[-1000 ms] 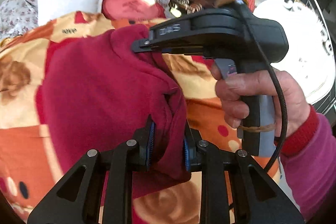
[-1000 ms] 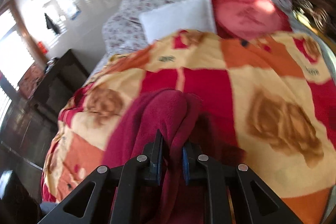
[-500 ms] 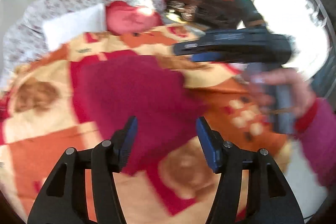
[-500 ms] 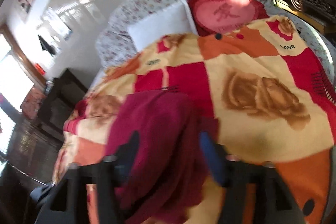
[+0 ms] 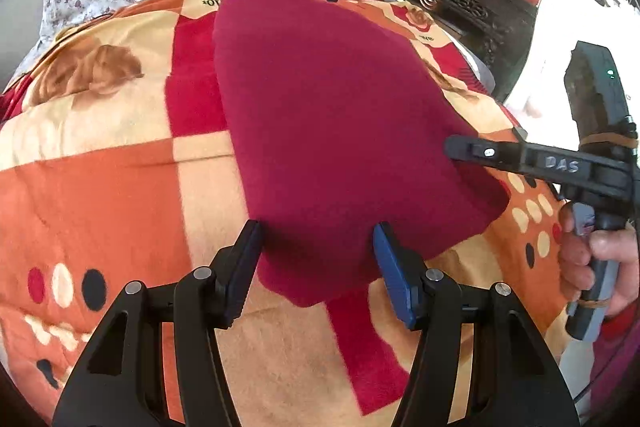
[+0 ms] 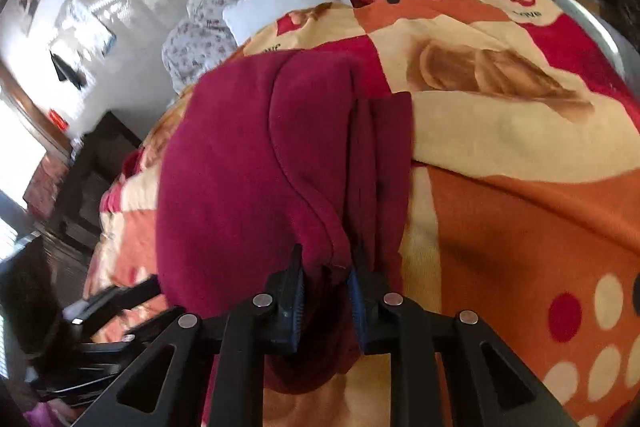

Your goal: Fold small clothes

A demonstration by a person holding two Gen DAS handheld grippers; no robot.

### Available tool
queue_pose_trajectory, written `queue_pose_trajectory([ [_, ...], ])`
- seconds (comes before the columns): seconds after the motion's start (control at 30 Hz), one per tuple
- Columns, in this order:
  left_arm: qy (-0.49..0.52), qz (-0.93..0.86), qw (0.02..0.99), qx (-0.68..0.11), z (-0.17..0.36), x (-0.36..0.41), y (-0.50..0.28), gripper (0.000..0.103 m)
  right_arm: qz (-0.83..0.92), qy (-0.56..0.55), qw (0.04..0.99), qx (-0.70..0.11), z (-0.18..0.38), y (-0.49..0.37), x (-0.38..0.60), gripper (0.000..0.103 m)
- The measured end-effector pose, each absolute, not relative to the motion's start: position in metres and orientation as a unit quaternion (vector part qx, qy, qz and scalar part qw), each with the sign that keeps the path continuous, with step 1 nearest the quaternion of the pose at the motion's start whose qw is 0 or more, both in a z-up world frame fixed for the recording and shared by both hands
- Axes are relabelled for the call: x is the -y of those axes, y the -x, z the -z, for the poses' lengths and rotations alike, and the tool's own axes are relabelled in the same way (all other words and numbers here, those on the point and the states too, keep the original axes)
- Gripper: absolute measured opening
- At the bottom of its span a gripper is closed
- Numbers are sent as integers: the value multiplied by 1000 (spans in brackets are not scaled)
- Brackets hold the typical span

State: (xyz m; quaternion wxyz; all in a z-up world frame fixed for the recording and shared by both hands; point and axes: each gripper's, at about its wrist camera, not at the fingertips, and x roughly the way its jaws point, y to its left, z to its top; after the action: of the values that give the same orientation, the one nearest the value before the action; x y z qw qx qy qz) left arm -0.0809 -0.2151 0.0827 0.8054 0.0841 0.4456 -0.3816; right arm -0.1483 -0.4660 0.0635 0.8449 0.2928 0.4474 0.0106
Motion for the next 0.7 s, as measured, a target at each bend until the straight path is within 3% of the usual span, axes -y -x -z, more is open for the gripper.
queue_pose_trajectory([
  [0.07,-78,379,811,-438,-91,210,81,58,-5,-282,851,-442,-76,151,467,19],
  [0.17,-67,368,829,-416,-106,205,77,58,-2,-262,867,-425,-99,151,461,31],
  [0.23,-60,364,833,-412,-110,206,70,58,11,-247,879,-407,-111,148,457,79],
  [0.27,-57,361,834,-412,-111,208,66,58,15,-248,882,-400,-114,146,457,83],
  [0.57,-38,359,828,-429,-98,228,37,58,35,-296,847,-439,-64,106,474,83],
  [0.7,-23,360,827,-431,-89,232,26,68,14,-331,839,-433,-47,104,484,89],
])
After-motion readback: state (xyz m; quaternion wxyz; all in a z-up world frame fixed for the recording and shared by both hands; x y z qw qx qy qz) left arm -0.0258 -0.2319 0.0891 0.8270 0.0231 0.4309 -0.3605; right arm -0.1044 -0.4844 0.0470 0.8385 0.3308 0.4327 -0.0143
